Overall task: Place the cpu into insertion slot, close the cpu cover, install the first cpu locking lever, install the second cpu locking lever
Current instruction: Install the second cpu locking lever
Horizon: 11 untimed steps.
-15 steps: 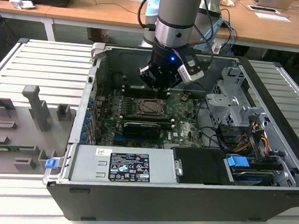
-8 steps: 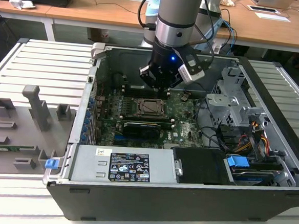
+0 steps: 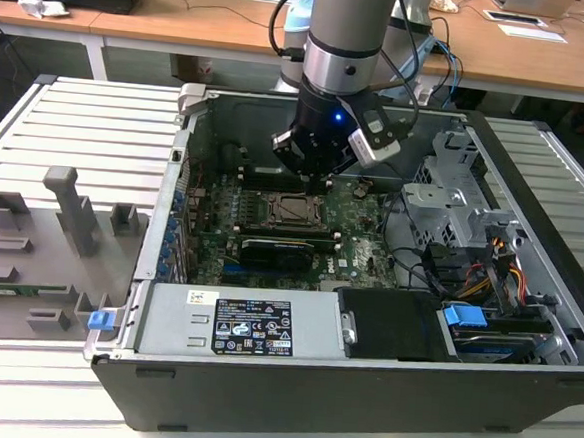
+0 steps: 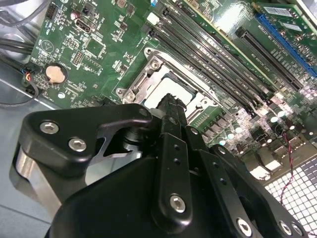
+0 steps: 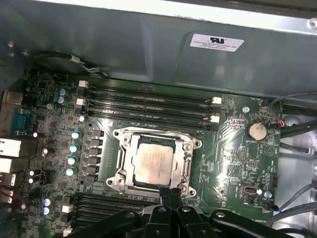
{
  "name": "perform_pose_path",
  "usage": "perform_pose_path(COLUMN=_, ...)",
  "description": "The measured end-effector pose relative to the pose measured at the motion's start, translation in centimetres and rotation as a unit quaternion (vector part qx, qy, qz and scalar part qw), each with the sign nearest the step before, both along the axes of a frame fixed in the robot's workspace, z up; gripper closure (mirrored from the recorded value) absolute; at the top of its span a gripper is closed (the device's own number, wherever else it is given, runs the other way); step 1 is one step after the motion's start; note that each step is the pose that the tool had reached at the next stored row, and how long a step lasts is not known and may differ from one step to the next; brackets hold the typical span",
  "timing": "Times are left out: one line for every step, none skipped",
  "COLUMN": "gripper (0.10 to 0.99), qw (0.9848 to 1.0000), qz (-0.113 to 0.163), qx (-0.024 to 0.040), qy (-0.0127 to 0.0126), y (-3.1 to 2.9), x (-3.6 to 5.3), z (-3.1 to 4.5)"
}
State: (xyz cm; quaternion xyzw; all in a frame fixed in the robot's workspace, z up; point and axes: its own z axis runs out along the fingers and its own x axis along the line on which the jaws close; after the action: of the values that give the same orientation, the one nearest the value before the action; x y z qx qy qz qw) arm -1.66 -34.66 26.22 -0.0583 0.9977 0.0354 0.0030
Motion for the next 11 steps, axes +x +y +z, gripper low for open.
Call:
perform_pose_path(gripper=0.980, qw=1.0000, qz=0.000, qx=0.0000, qy=0.0000, y=-0.05, x=0.00, z=0.00)
perform_pose_path(gripper=0.980, qw=1.0000, qz=0.000, qx=0.0002, qy=0.0000, y=-0.13, x=0.00, z=-0.02)
perform_pose_path(gripper=0.980, qw=1.0000, qz=0.000, qx=0.0002, qy=0.0000, y=-0.20, x=0.00, z=-0.08)
perform_pose_path(gripper=0.980, qw=1.0000, qz=0.000, qx=0.0002, qy=0.0009, y=-0.23, x=0.00, z=-0.18)
perform_pose_path(gripper=0.980, qw=1.0000, qz=0.000, qx=0.0001, qy=0.0020, y=-0.24, x=0.00, z=-0.21)
perform_pose_path(gripper=0.980, qw=1.0000, qz=0.000, qx=0.0001, qy=0.0024, y=-0.27, x=0.00, z=-0.24)
perform_pose_path(gripper=0.980, qw=1.0000, qz=0.000, qx=0.0001, qy=0.0025, y=-0.30, x=0.00, z=-0.27)
perform_pose_path(gripper=0.980, qw=1.0000, qz=0.000, qx=0.0002, qy=0.0025, y=-0.32, x=0.00, z=-0.29)
perform_pose_path(gripper=0.980, qw=1.0000, qz=0.000, qx=0.0001, qy=0.0026, y=-0.33, x=0.00, z=-0.31)
perform_pose_path(gripper=0.980, qw=1.0000, qz=0.000, qx=0.0001, qy=0.0026, y=-0.33, x=0.00, z=-0.33)
perform_pose_path(gripper=0.980, qw=1.0000, qz=0.000, qx=0.0001, qy=0.0026, y=-0.34, x=0.00, z=-0.36)
